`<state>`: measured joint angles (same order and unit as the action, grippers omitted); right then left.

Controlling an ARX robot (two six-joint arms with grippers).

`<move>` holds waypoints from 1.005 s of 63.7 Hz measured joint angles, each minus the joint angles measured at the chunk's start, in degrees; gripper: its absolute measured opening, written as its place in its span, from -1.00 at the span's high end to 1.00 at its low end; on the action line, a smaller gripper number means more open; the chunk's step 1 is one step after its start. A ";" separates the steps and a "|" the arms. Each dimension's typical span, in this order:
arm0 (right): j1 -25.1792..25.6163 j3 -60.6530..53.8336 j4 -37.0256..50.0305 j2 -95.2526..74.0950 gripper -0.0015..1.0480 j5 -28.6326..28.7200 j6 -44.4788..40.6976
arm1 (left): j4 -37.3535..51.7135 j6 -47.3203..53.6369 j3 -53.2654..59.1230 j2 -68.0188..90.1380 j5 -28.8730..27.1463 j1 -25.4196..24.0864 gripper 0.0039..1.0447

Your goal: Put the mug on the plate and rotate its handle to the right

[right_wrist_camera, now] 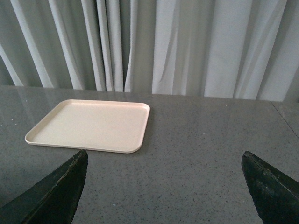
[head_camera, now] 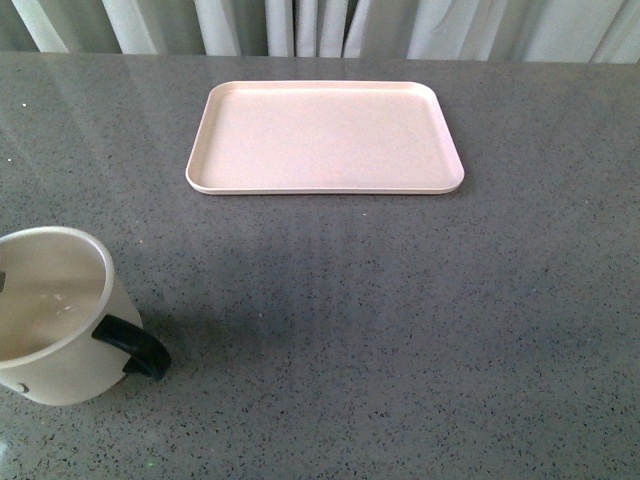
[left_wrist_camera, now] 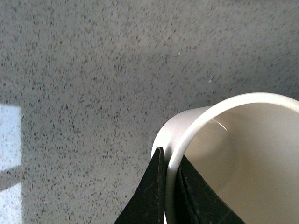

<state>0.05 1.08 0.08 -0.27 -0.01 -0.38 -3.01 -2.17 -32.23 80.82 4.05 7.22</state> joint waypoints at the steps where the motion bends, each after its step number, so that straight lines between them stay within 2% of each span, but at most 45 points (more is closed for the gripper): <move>1: 0.00 0.00 0.00 0.00 -0.82 0.00 0.00 | -0.26 0.02 -0.81 0.22 0.02 0.20 0.97; 24: 0.00 0.00 0.00 0.00 -0.82 0.00 -0.02 | -4.46 2.08 -18.45 11.17 1.73 2.93 0.97; 64: 0.00 0.00 0.00 0.00 -0.82 0.00 0.00 | -15.89 4.35 -56.98 39.39 3.32 9.90 0.97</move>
<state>0.05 1.08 0.08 -0.27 -0.01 -0.38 -18.90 2.17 -89.21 120.20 7.38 17.12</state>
